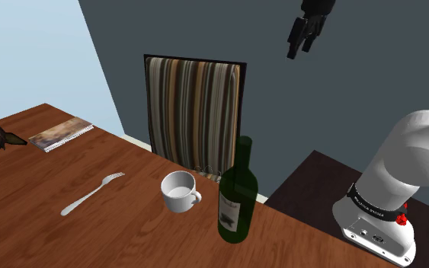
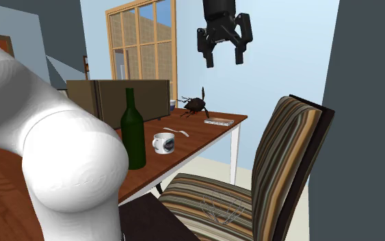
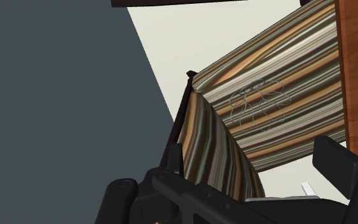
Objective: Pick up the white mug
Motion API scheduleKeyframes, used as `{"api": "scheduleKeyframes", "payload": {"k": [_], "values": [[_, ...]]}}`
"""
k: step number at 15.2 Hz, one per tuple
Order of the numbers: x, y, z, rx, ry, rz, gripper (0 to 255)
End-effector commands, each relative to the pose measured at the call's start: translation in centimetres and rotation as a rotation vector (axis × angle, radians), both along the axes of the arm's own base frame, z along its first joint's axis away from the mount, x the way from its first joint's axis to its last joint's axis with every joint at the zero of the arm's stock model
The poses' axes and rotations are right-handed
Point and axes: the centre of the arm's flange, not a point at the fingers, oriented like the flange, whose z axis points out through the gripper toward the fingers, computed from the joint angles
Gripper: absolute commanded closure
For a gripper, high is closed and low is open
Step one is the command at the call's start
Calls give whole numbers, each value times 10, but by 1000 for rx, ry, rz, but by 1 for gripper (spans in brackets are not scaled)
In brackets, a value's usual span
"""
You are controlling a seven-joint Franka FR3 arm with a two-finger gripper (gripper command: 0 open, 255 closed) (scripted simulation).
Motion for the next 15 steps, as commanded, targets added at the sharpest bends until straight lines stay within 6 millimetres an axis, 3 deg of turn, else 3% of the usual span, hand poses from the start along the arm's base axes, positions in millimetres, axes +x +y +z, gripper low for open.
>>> {"api": "scheduleKeyframes", "payload": {"k": [1, 15], "values": [[0, 0, 0, 0, 0, 0, 0], [51, 133, -115, 29, 59, 38, 0]]}}
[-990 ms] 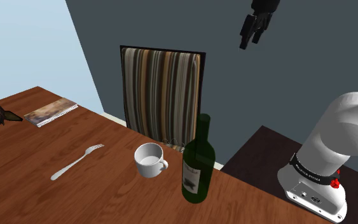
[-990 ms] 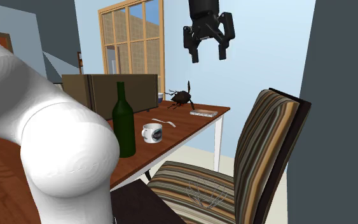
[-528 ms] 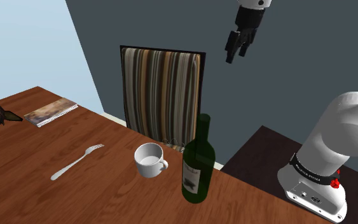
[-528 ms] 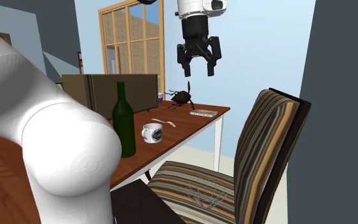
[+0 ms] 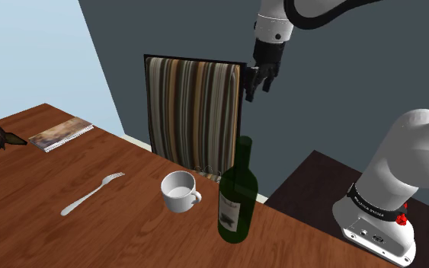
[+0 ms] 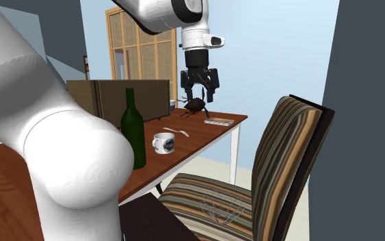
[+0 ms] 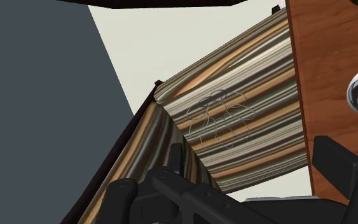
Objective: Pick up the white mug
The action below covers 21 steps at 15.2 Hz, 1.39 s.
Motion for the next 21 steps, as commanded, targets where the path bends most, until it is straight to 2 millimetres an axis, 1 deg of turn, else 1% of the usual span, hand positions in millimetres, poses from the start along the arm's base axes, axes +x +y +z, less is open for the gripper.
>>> {"api": "scheduleKeyframes", "payload": {"k": [1, 11, 21], "values": [[8, 17, -17, 5, 8, 5, 0], [36, 115, -98, 26, 51, 32, 0], [58, 216, -177, 47, 93, 58, 0]]}}
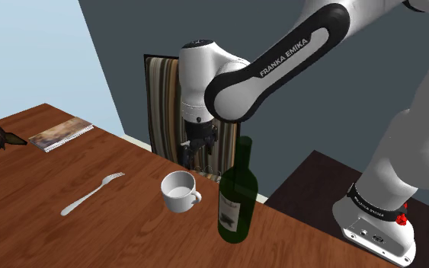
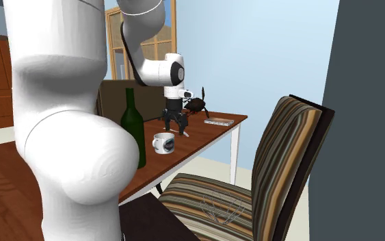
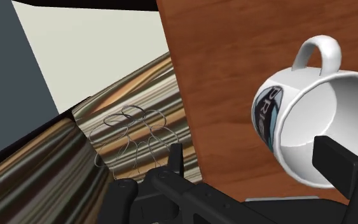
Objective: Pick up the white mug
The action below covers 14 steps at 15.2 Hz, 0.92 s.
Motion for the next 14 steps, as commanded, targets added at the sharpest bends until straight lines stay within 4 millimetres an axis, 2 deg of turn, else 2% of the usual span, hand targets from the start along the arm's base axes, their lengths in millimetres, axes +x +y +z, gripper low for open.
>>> {"api": "scheduleKeyframes", "payload": {"k": [1, 3, 10, 12, 13, 14], "values": [[5, 22, -16, 5, 8, 4, 0], [8, 39, -29, 9, 16, 9, 0], [8, 39, -66, 9, 16, 9, 0], [8, 39, -69, 9, 16, 9, 0], [8, 39, -69, 9, 15, 9, 255], [8, 39, -69, 9, 16, 9, 255]]}}
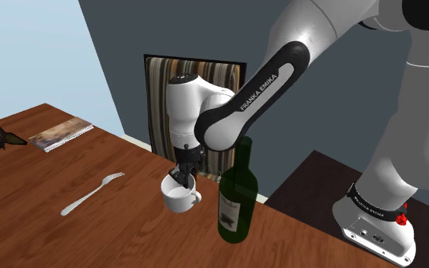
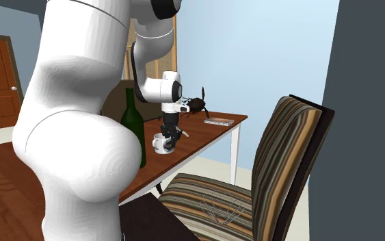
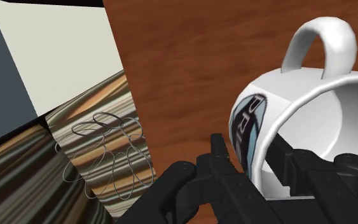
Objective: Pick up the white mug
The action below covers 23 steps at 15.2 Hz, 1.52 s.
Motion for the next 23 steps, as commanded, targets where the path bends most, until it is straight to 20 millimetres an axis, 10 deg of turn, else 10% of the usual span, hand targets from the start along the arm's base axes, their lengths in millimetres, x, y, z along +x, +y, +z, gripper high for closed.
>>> {"api": "scheduleKeyframes", "payload": {"k": [1, 8, 23], "values": [[0, 0, -1, 0, 0, 0, 255], [0, 0, -1, 0, 0, 0, 255], [0, 0, 78, 0, 0, 0, 255]]}}
